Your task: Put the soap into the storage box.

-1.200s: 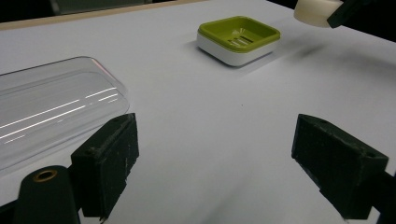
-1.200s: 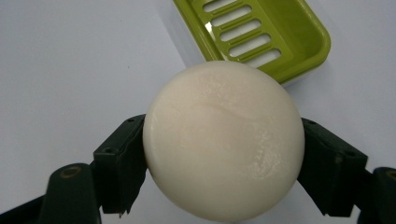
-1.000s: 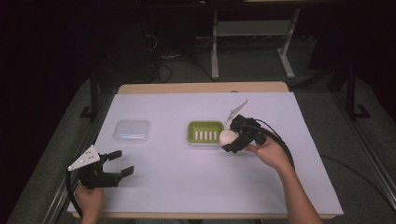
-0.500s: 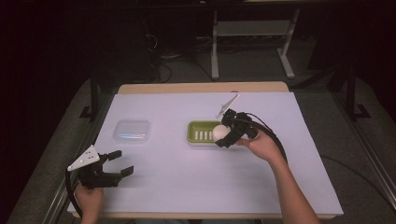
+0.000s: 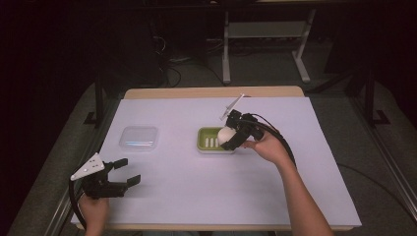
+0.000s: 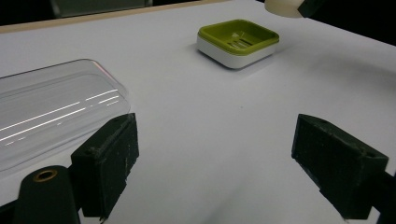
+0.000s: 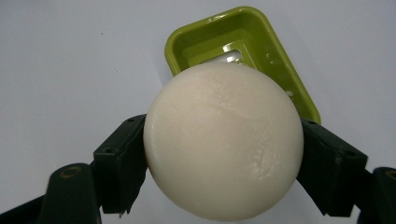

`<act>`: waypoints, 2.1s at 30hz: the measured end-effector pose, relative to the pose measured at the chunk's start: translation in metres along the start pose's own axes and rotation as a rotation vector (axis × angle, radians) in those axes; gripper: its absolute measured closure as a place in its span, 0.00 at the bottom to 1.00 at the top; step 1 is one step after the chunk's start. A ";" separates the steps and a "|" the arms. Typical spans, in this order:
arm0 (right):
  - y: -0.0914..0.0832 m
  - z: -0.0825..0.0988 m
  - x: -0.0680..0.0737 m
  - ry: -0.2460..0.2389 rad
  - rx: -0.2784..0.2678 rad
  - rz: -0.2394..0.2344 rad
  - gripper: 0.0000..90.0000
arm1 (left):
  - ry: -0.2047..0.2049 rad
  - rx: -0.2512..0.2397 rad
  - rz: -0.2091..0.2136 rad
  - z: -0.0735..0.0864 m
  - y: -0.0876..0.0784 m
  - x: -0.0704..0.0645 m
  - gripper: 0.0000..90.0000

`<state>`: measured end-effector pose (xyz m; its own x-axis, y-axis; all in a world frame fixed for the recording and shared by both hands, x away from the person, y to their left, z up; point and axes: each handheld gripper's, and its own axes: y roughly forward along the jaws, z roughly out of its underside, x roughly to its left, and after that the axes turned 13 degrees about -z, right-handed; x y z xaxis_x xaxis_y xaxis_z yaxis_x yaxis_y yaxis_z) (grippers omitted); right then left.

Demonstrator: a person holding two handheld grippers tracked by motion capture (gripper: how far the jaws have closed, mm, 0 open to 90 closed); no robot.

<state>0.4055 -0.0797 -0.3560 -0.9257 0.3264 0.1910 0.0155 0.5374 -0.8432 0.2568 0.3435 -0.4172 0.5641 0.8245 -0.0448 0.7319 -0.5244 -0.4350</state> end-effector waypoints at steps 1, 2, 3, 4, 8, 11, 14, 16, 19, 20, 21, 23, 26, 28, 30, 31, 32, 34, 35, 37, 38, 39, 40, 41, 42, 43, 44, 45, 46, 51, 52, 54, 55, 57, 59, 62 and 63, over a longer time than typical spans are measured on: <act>0.000 -0.002 0.000 0.001 -0.003 -0.001 0.26 | -0.001 -0.001 0.000 0.000 0.000 0.000 0.16; 0.000 -0.002 -0.001 0.002 -0.002 -0.006 0.26 | -0.002 -0.002 0.001 0.000 0.000 0.000 0.16; 0.000 -0.004 -0.001 0.007 -0.009 -0.006 0.26 | -0.002 -0.002 0.000 0.000 0.001 0.000 0.16; 0.000 -0.005 -0.002 0.002 -0.009 -0.011 0.26 | -0.002 -0.002 0.001 0.000 0.001 0.000 0.16; 0.001 -0.011 -0.001 0.001 -0.008 -0.012 0.26 | -0.001 0.000 0.000 0.000 0.000 0.000 0.16; 0.001 -0.014 -0.002 -0.005 -0.010 -0.007 0.26 | -0.001 -0.001 0.001 0.000 0.000 0.000 0.16; 0.003 -0.017 -0.003 -0.007 -0.006 -0.002 0.26 | -0.003 -0.003 0.002 0.000 0.000 0.000 0.16; 0.005 -0.019 -0.005 0.003 -0.012 -0.006 0.26 | -0.003 -0.002 0.002 0.000 0.000 0.000 0.16; 0.009 -0.021 -0.008 0.008 -0.009 0.000 0.26 | -0.001 -0.002 0.004 0.000 0.000 0.000 0.16; 0.010 -0.021 -0.009 0.017 -0.009 -0.003 0.26 | -0.004 -0.002 0.004 0.000 0.001 0.000 0.16; 0.012 -0.022 -0.010 0.021 -0.013 -0.005 0.26 | -0.003 -0.001 0.004 0.000 0.001 0.000 0.16; 0.015 -0.023 -0.013 0.023 -0.011 -0.008 0.26 | -0.003 -0.001 0.005 0.000 0.001 0.000 0.16; 0.020 -0.024 -0.015 0.035 -0.008 -0.003 0.26 | -0.002 -0.001 0.004 0.000 0.000 0.001 0.16; 0.024 -0.025 -0.017 0.039 -0.004 -0.001 0.26 | -0.004 -0.001 0.004 0.001 0.000 0.001 0.16; 0.026 -0.026 -0.018 0.042 -0.005 0.005 0.26 | -0.004 -0.001 0.003 0.000 -0.001 0.001 0.16; 0.027 -0.026 -0.019 0.045 -0.004 0.004 0.26 | -0.006 -0.001 0.002 0.001 -0.001 0.001 0.16; 0.027 -0.027 -0.020 0.049 -0.005 0.002 0.26 | -0.005 -0.002 0.002 0.001 -0.001 0.001 0.16; 0.029 -0.027 -0.021 0.053 -0.004 0.006 0.26 | -0.004 -0.003 0.002 0.000 -0.001 0.001 0.16; 0.029 -0.027 -0.022 0.057 -0.003 0.001 0.26 | -0.004 -0.003 0.002 0.000 -0.001 0.001 0.16; 0.031 -0.026 -0.023 0.066 -0.001 0.005 0.26 | -0.005 -0.002 0.001 0.000 -0.001 0.001 0.16; 0.032 -0.026 -0.024 0.069 0.001 0.004 0.26 | -0.004 -0.001 0.001 0.000 -0.001 0.001 0.16; 0.033 -0.026 -0.024 0.072 0.003 0.008 0.26 | -0.005 -0.002 0.001 0.000 -0.001 0.001 0.16; 0.034 -0.027 -0.024 0.079 0.004 0.010 0.26 | -0.005 -0.003 0.001 0.000 -0.001 0.001 0.16; 0.035 -0.027 -0.025 0.075 0.004 0.009 0.26 | -0.005 -0.002 0.002 0.001 -0.001 0.001 0.16; 0.036 -0.027 -0.026 0.078 0.004 0.010 0.26 | -0.004 -0.001 0.001 0.001 -0.001 0.001 0.16; 0.037 -0.027 -0.026 0.079 0.003 0.009 0.26 | -0.005 -0.002 0.001 0.001 -0.001 0.001 0.16; 0.038 -0.027 -0.026 0.083 0.003 0.009 0.26 | -0.006 -0.003 0.002 0.001 -0.001 0.001 0.16; 0.039 -0.027 -0.026 0.085 0.003 0.009 0.26 | -0.006 -0.003 0.003 0.001 -0.001 0.001 0.16; 0.040 -0.027 -0.027 0.085 0.004 0.006 0.26 | -0.004 -0.003 0.001 0.001 -0.001 0.001 0.16; 0.044 -0.026 -0.029 0.095 0.013 0.009 0.26 | -0.005 -0.005 0.002 0.001 -0.001 0.002 0.16; 0.045 -0.026 -0.029 0.095 0.013 0.011 0.26 | -0.006 -0.005 0.003 0.001 -0.001 0.002 0.16; 0.046 -0.026 -0.030 0.098 0.014 0.006 0.26 | -0.004 -0.002 0.002 0.001 -0.001 0.001 0.16; 0.047 -0.025 -0.030 0.097 0.012 0.010 0.26 | -0.005 -0.001 0.002 0.001 -0.001 0.001 0.16; 0.048 -0.025 -0.030 0.100 0.012 0.017 0.26 | -0.003 -0.002 0.003 0.000 -0.001 0.001 0.16; 0.049 -0.025 -0.031 0.108 0.011 0.010 0.26 | -0.004 -0.003 0.004 0.000 -0.001 0.001 0.16; 0.051 -0.024 -0.031 0.115 0.024 0.010 0.26 | -0.005 -0.002 0.002 0.001 -0.001 0.001 0.16; 0.052 -0.024 -0.031 0.113 0.029 0.012 0.26 | -0.005 -0.003 0.002 0.001 -0.001 0.001 0.16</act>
<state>0.4443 -0.0438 -0.3937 -0.8768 0.4192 0.2355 0.0135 0.5110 -0.8595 0.2565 0.3448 -0.4174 0.5638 0.8243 -0.0504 0.7318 -0.5270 -0.4322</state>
